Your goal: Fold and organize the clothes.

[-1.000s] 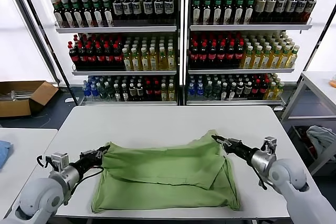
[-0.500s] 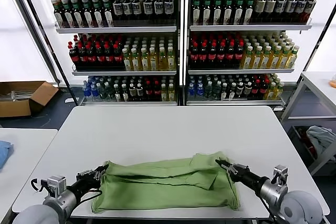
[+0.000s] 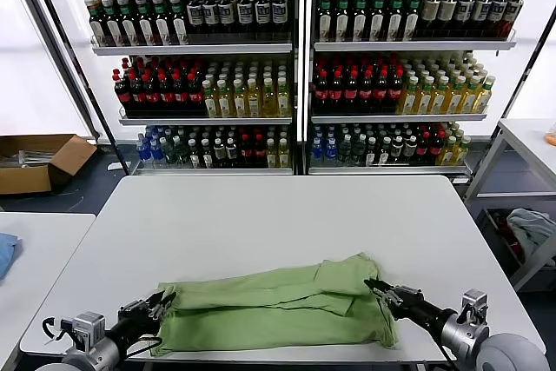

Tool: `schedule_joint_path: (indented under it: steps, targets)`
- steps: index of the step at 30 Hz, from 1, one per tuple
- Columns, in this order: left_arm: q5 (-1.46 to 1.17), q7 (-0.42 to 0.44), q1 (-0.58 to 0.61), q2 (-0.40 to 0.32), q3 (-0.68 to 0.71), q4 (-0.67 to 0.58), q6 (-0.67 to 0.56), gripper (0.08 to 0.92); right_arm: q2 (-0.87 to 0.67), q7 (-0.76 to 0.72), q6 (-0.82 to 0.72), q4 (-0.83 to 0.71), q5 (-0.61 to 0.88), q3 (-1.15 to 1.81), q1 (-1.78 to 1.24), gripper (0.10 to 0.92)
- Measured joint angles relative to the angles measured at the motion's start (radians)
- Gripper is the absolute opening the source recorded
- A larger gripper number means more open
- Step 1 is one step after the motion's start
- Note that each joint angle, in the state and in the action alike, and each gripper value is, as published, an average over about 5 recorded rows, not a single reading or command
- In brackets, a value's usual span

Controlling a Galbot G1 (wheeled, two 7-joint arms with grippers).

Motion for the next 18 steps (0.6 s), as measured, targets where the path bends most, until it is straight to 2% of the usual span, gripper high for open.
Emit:
schedule_joint_path:
  steps: [8,15,18]
  targets:
    - [-0.012,-0.035,0.032,-0.021,-0.051,-0.035,-0.002,0.560,0.019,0.008,0.089,0.000,-0.083,0.075,-0.020,0.536]
    - [-0.032,-0.132,0.033,-0.082,-0.028,-0.048,-0.037,0.769,0.053,0.013,0.176,0.008,-0.122,0.152,-0.054,0.741]
    - [-0.026,-0.175,0.038,-0.121,-0.001,-0.044,-0.054,0.813,0.065,0.016,0.200,0.011,-0.129,0.181,-0.073,0.802]
